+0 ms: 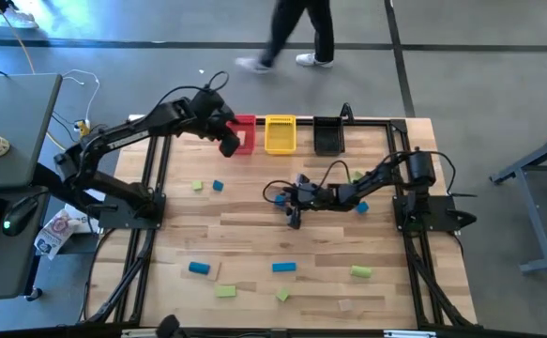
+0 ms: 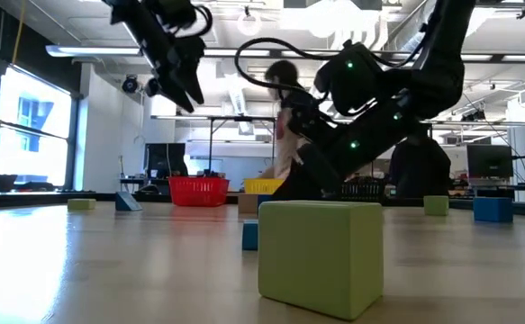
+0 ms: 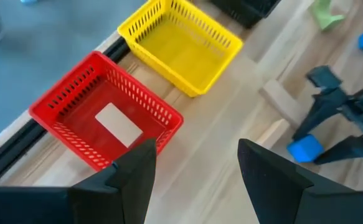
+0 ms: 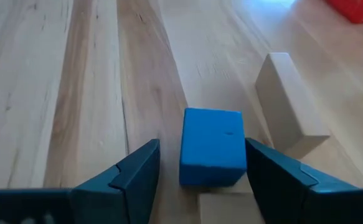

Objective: Sort & place blocks by color
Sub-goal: Put the blue block into the black basket

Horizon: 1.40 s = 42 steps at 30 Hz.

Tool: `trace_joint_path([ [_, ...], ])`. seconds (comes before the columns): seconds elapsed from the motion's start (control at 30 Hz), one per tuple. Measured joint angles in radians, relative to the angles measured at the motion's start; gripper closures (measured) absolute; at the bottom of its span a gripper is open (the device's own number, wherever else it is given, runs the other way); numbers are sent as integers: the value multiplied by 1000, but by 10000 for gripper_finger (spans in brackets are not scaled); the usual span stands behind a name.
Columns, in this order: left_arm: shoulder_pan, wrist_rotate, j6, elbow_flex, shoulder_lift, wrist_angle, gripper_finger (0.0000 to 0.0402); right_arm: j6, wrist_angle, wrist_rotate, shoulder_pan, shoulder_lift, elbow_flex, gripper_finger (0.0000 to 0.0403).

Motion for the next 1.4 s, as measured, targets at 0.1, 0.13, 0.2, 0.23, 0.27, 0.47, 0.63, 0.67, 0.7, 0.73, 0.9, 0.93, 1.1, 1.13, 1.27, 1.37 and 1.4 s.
trace_joint_path([
  [0.1, 0, -2, -5, 0, -49, -10, 190, -13, -15, 14, 0, 6, 26, 185],
  [0.13, 0, -2, -5, 0, -62, -14, 190, -15, -32, 14, 0, 6, 39, 186],
  [0.2, 0, -2, -7, 0, -87, -25, 190, -15, -75, 14, 0, 6, 62, 195],
  [0.23, 0, -2, -7, 0, -98, -34, 190, -15, -106, 14, 0, 6, 75, 204],
  [0.27, 0, -2, -7, 0, -108, -40, 190, -15, -143, 14, 0, 6, 86, 215],
  [0.47, 0, -6, -8, 0, -139, -89, 190, -5, -264, 17, -2, 2, 124, 292],
  [0.63, 0, -6, -8, 0, -139, -112, 190, 10, -253, 17, 0, 3, 124, 294],
  [0.67, 0, -6, -8, -4, -139, -111, 190, 11, -253, 17, 1, 2, 124, 294],
  [0.7, -3, -6, -8, -9, -139, -112, 190, 11, -258, 17, 1, -3, 123, 294],
  [0.73, -6, -8, -8, -17, -139, -112, 190, 13, -266, 18, 1, -10, 122, 294],
  [0.9, -9, -9, -4, -54, -138, -107, 190, 22, -286, 42, 1, -84, 120, 294],
  [0.93, -12, -9, -2, -63, -138, -103, 190, 22, -293, 54, 1, -102, 119, 293],
  [1.1, -45, -10, -18, -107, -138, -97, 190, 22, -381, 190, 0, -205, 119, 293],
  [1.13, -55, -10, -24, -111, -138, -98, 190, 22, -400, 228, 0, -224, 119, 292],
  [1.27, -115, -10, -35, -124, -138, -92, 190, 58, -509, 388, -7, -306, 119, 292],
  [1.37, -172, -9, -51, -125, -138, -91, 190, 107, -606, 501, -24, -363, 119, 291],
  [1.4, -192, -8, -60, -125, -138, -91, 190, 124, -639, 530, -34, -382, 119, 291],
])
